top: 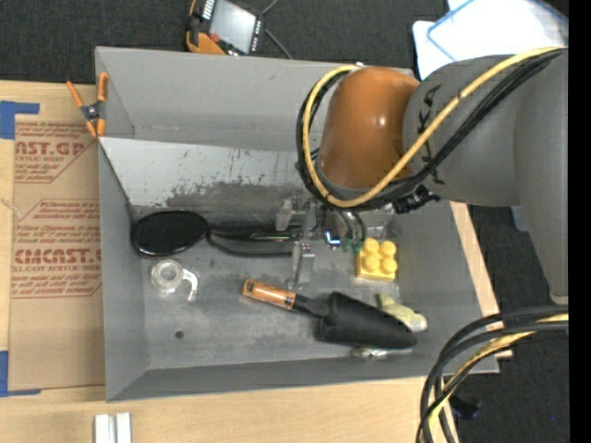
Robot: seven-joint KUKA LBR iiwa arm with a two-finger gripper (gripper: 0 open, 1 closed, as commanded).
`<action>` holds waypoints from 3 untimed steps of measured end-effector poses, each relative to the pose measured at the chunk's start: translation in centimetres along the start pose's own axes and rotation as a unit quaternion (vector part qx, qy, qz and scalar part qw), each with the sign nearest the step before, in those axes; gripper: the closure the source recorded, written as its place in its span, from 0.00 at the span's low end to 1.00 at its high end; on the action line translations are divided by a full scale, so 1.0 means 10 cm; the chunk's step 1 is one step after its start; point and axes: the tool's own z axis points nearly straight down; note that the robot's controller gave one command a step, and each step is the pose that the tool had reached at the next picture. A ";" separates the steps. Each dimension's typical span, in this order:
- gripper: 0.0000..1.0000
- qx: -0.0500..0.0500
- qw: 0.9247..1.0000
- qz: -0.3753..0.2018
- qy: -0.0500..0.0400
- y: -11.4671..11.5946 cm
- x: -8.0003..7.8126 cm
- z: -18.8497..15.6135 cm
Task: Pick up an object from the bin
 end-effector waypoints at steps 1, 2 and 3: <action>0.00 0.000 1.000 0.000 0.000 0.00 0.00 0.00; 0.00 0.000 0.998 0.069 0.000 -0.24 -0.05 0.23; 0.00 -0.001 0.994 0.108 -0.001 -0.30 -0.10 0.25</action>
Offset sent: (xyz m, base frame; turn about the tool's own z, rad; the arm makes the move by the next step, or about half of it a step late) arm 0.0052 -0.0264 -0.0239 0.1458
